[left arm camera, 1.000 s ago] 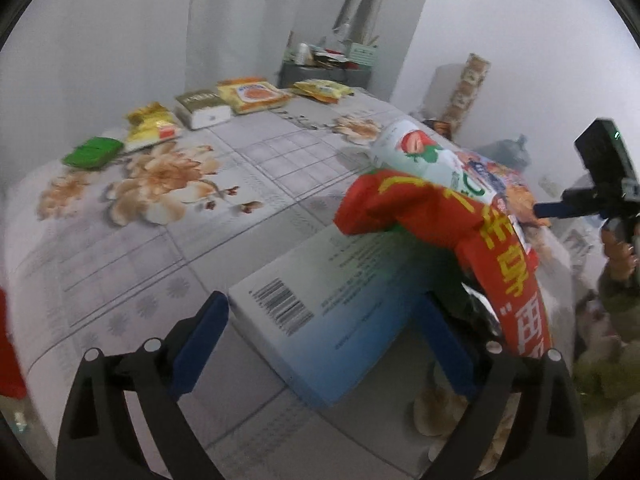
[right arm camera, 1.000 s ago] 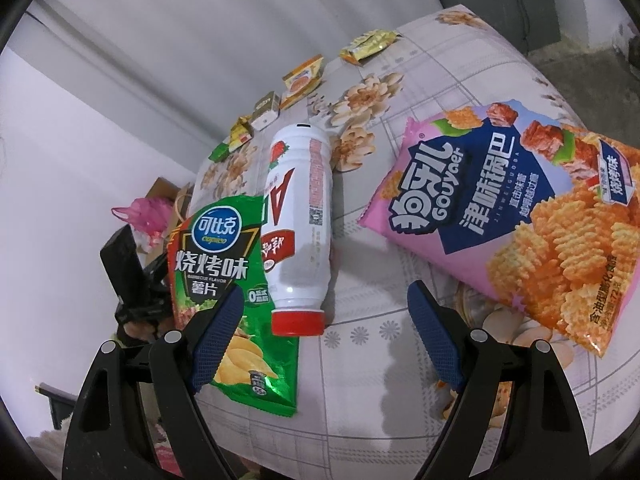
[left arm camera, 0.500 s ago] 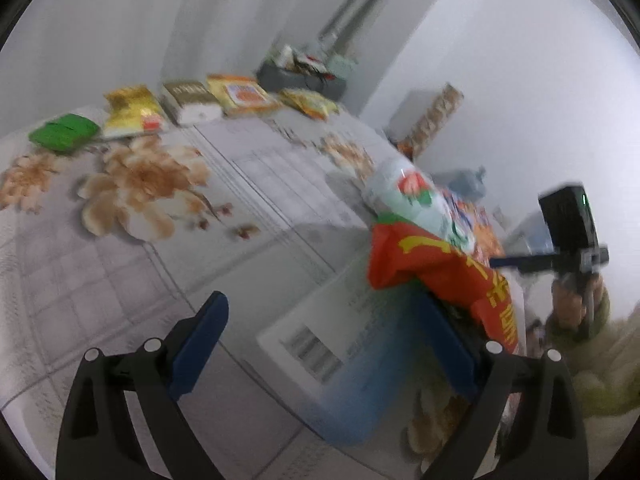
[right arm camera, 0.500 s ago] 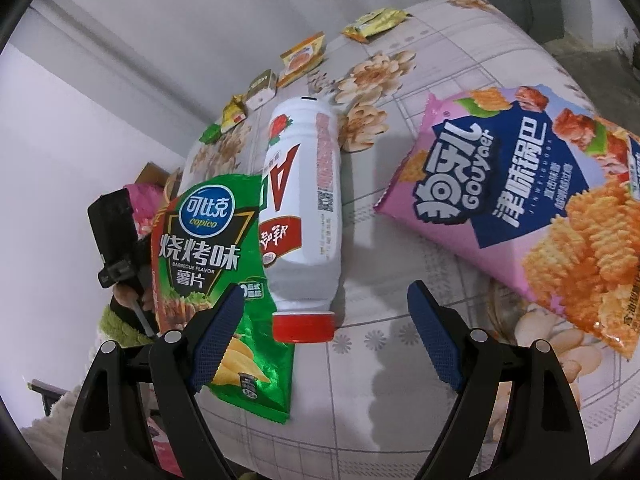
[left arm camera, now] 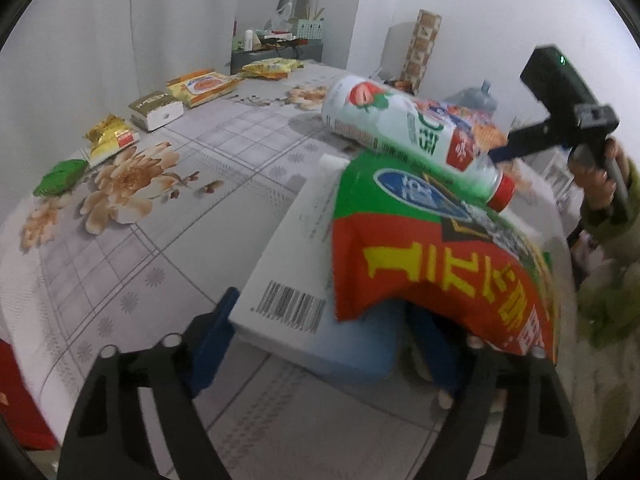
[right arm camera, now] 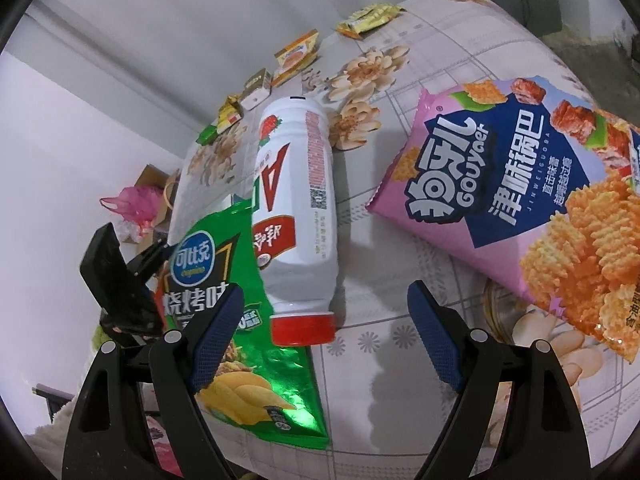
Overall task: Collect trash
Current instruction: 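Grasp the white box and red-green chip bag with the left tool, then lift the white box with the left tool while the right tool grasps the AD bottle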
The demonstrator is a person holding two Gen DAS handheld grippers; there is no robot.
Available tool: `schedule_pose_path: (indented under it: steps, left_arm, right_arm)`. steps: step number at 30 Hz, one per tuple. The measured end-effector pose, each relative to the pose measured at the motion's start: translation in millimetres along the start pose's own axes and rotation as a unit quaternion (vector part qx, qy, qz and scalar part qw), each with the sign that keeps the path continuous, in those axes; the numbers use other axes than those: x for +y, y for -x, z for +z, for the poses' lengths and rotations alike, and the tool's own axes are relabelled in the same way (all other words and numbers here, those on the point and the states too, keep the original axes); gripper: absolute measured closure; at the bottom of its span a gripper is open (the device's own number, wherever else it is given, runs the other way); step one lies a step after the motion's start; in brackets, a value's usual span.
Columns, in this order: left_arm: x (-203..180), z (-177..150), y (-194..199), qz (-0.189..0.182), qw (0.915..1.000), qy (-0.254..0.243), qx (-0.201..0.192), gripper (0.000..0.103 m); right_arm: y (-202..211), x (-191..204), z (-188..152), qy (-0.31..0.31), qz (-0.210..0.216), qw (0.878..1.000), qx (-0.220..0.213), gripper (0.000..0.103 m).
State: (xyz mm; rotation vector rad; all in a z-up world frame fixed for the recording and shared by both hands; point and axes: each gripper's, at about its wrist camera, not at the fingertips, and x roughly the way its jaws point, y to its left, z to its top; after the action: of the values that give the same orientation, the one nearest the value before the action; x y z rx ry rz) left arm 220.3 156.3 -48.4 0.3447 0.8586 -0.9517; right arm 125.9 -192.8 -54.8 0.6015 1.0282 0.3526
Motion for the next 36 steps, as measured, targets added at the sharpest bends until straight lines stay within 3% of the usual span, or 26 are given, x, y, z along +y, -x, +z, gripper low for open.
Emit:
schedule_pose_path:
  steps: [5, 7, 9, 12, 14, 18, 20, 22, 25, 33, 36]
  left_arm:
    - [-5.7, -3.3, 6.5, 0.038, 0.9992, -0.008, -0.011, 0.025]
    - [0.0, -7.0, 10.5, 0.062, 0.998, 0.01, -0.007, 0.025]
    - [13.1, -13.6, 17.1, 0.102, 0.9931, 0.057, -0.003, 0.025]
    - [29.7, -24.8, 30.6, 0.162, 0.9771, 0.138, 0.001, 0.025]
    - [33.4, -39.6, 45.4, 0.21, 0.9572, 0.2, 0.008, 0.025]
    - [6.1, -66.9, 68.5, 0.255, 0.9337, 0.25, 0.022, 0.025]
    - [-14.2, -78.2, 74.3, 0.255, 0.9282, 0.269, 0.032, 0.026]
    - [-33.9, -92.9, 75.2, 0.241, 0.9263, 0.285, 0.05, 0.025]
    - [-57.1, -101.1, 79.7, 0.251, 0.9237, 0.284, 0.058, 0.023]
    - [-58.4, -72.1, 100.1, 0.263, 0.9207, 0.288, -0.001, 0.012]
    - [-51.5, -60.9, 93.1, 0.267, 0.9223, 0.279, 0.001, 0.012]
  right_arm:
    - [9.5, -0.4, -3.2, -0.001, 0.009, 1.0, -0.009, 0.023]
    - [13.1, -0.2, -3.9, -0.002, 0.013, 1.0, -0.013, 0.023]
    - [18.2, -0.8, -5.0, -0.003, 0.018, 1.0, -0.018, 0.023]
    - [23.6, -1.8, -7.0, -0.004, 0.024, 0.999, -0.024, 0.023]
    - [26.4, -3.4, -8.2, -0.006, 0.029, 0.999, -0.027, 0.023]
    - [30.8, -6.5, -9.9, -0.009, 0.036, 0.999, -0.03, 0.023]
    - [32.9, -7.5, -11.1, -0.01, 0.042, 0.999, -0.031, 0.023]
    - [34.6, -7.6, -12.0, -0.009, 0.046, 0.998, -0.031, 0.023]
    - [36.5, -4.8, -13.1, 0.002, 0.047, 0.998, -0.029, 0.023]
    - [39.0, 18.9, 4.4, 0.037, 0.049, 0.997, -0.036, 0.023]
    - [24.9, 27.5, 17.2, 0.044, 0.049, 0.998, -0.022, 0.023]
